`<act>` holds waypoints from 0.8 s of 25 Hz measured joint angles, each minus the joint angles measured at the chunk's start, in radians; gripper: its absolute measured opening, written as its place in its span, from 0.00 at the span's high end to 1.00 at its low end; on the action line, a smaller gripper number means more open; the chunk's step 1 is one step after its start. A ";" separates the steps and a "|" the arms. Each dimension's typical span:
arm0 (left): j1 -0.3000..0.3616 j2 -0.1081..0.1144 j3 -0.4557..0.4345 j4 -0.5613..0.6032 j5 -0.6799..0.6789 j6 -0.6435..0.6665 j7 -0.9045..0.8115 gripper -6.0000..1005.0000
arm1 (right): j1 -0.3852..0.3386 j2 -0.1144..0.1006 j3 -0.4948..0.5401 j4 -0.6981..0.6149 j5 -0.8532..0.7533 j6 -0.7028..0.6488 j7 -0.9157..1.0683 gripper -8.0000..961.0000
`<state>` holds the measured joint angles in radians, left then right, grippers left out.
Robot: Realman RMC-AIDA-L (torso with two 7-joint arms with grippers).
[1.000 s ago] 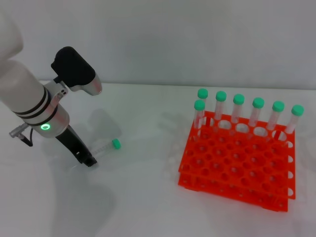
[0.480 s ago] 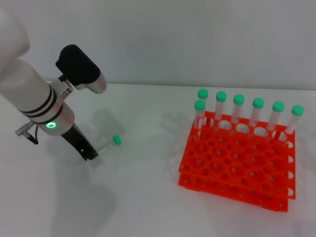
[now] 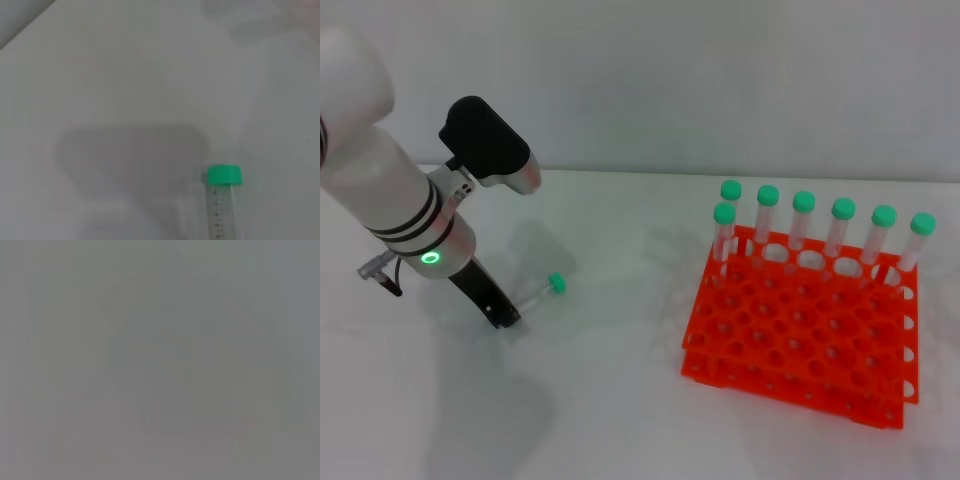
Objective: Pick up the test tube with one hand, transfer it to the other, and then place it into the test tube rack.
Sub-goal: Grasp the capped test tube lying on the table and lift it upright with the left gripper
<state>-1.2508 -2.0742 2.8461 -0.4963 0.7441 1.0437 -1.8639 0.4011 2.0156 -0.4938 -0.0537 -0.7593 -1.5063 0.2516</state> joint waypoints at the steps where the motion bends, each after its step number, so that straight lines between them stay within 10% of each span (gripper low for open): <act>1: 0.000 0.000 0.000 0.002 0.000 0.000 0.000 0.82 | -0.001 0.000 -0.001 0.000 0.000 0.000 0.000 0.34; 20: -0.012 -0.006 -0.001 -0.060 -0.074 0.091 -0.007 0.81 | -0.016 -0.003 -0.011 -0.008 -0.009 -0.031 0.001 0.34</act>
<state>-1.2631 -2.0805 2.8453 -0.5558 0.6702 1.1345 -1.8710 0.3855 2.0130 -0.5051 -0.0617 -0.7679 -1.5371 0.2527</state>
